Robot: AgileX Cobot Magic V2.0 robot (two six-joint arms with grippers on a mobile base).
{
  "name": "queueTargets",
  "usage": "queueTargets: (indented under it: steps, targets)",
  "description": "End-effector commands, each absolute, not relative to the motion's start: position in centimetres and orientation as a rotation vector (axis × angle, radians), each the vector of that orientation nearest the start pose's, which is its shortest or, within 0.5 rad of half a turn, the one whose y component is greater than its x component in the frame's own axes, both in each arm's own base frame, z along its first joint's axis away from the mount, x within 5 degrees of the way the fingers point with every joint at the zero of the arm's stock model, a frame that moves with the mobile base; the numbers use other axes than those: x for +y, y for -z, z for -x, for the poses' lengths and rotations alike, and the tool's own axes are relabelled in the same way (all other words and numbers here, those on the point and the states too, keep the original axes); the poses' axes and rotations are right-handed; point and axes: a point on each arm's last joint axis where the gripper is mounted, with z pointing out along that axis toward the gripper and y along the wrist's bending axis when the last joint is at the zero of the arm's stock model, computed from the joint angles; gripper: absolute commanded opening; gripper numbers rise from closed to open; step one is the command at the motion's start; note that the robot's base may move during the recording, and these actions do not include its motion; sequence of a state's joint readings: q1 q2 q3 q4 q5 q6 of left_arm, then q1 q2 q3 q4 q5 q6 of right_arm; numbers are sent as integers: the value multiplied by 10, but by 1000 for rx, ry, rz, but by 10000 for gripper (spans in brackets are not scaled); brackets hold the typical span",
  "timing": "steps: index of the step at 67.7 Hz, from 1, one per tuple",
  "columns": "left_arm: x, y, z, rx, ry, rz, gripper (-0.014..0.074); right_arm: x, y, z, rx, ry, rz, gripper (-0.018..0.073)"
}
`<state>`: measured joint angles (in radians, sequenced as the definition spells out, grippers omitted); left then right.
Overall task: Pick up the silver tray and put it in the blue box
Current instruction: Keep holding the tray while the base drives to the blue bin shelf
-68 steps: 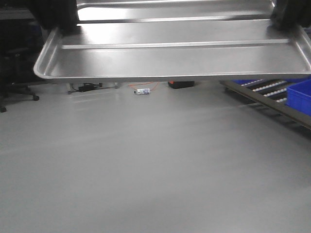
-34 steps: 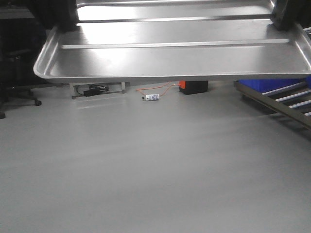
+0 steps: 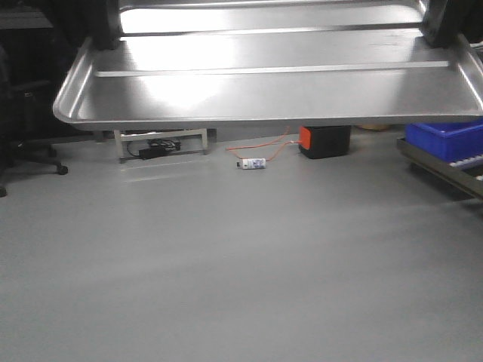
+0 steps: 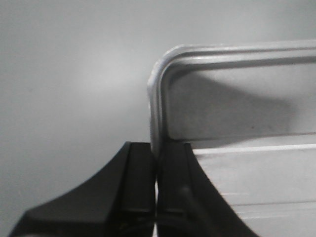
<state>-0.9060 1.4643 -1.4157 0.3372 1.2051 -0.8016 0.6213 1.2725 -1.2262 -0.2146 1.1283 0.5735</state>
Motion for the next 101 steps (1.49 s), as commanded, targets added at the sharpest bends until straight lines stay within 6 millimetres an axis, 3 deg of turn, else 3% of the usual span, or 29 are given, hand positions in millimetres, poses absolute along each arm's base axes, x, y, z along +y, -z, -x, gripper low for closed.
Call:
queueTargets:
  steps: [1,101]
  targets:
    - [-201,-379,-198,2570,44,-230,-105,122,-378,-210,2510,-101,153,57]
    - [-202,-379,-197,2577,56,-229,-105,122,-378,-211,2510,-101,152,57]
